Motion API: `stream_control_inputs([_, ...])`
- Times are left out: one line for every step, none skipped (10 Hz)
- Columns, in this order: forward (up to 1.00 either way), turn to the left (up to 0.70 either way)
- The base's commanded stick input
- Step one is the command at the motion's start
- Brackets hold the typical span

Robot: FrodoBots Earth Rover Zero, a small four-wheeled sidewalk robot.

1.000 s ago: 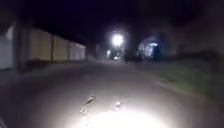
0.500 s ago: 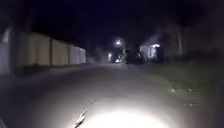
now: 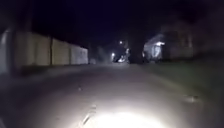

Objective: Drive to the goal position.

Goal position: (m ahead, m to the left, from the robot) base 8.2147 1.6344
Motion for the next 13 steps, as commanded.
stream_control_inputs([1.0, -0.25])
stream_control_inputs([1.0, 0.0])
stream_control_inputs([1.0, 0.0])
stream_control_inputs([1.0, 0.0])
stream_control_inputs([1.0, 0.0])
stream_control_inputs([1.0, 0.0])
stream_control_inputs([1.0, 0.0])
stream_control_inputs([1.0, 0.0])
stream_control_inputs([1.0, 0.0])
stream_control_inputs([1.0, 0.0])
stream_control_inputs([1.0, 0.0])
stream_control_inputs([1.0, 0.0])
stream_control_inputs([1.0, 0.0])
